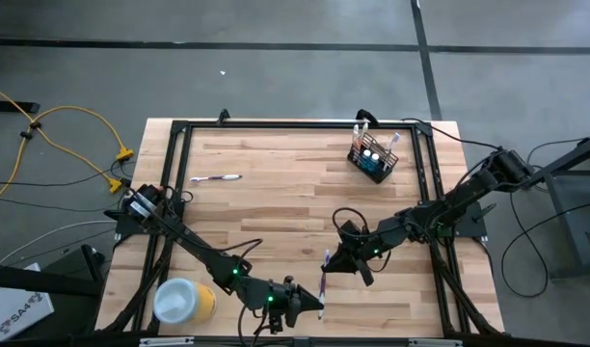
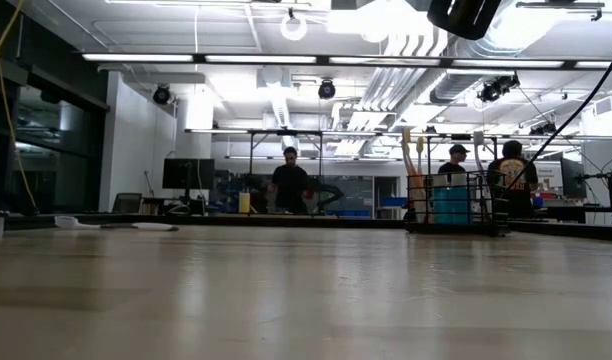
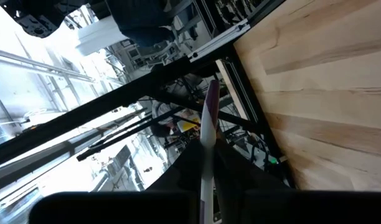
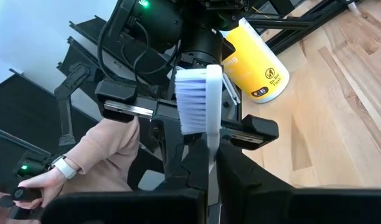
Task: Pick & Place toothbrushing station
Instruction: Put the top purple toothbrush into the right of the black mesh organizer
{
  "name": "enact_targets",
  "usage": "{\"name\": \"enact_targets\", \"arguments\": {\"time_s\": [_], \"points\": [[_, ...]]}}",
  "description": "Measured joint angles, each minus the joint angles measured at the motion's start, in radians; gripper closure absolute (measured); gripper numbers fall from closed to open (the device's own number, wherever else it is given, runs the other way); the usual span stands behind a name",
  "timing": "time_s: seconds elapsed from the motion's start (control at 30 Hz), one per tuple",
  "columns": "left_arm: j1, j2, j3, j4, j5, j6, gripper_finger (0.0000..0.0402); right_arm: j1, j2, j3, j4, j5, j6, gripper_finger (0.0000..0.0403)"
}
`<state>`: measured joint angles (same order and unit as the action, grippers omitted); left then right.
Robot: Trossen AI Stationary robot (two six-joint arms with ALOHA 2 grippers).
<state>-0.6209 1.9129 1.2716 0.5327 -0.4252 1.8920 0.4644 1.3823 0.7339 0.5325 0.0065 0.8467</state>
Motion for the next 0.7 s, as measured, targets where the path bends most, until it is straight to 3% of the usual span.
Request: {"name": "enact_targets", "arguments": {"time_s": [0.4, 0.7], "points": [[-0.005, 0.000, 0.000, 0.000, -0.004, -0.003, 0.0337, 0.000, 0.000, 0.000, 0.002, -0.009, -0.002, 0.0398], [-0.008, 0.000, 0.000, 0.000, -0.016, -0.022, 0.0329, 0.000, 0.000, 0.000, 0.000, -0.008, -0.002, 0.0399]]}}
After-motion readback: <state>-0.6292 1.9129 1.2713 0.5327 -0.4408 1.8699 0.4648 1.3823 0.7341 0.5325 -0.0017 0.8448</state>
